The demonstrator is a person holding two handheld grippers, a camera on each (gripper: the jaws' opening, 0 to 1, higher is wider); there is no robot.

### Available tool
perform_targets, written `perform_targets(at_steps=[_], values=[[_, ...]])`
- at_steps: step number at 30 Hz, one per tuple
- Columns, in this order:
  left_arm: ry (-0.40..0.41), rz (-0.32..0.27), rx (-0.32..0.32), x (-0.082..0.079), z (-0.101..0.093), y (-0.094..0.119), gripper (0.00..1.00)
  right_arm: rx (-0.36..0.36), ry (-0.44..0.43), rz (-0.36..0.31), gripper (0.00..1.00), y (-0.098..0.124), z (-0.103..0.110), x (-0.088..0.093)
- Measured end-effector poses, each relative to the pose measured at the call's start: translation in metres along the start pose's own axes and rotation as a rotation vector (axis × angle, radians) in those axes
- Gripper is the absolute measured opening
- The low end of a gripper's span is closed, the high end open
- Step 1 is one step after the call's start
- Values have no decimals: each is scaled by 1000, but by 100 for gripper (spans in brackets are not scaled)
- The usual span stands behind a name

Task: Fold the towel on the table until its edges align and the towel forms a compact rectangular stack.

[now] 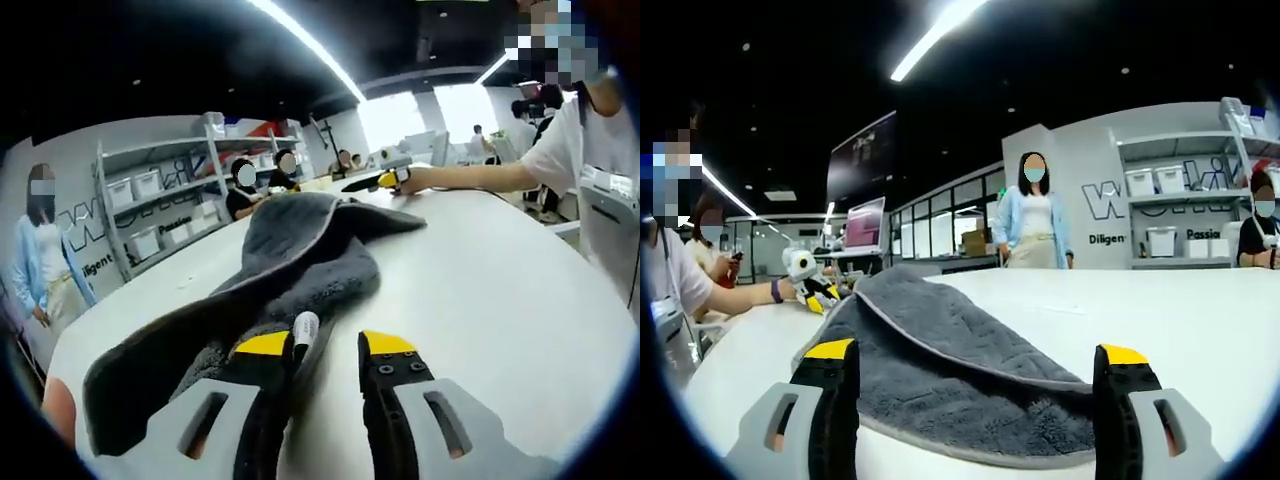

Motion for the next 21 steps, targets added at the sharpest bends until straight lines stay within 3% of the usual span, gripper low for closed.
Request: perform_targets(at_steps=[11,21], values=[[-6,11,-23,1,4,0,8,-1,2,4,99,-1,-2,0],[-13,3,-29,-1,4,1,4,-1,3,7,99,0,-3,0]])
Point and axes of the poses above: the point that each gripper's makers call its tool centre point, and the gripper's own axes: y roughly backward along the fingers, z roughly to its left, x roughly out of its underside, the point moved 8 cm from there along y, roughly backward along the fingers, and after that the axes turned 4 degrees about x, right-handed, at the moved point
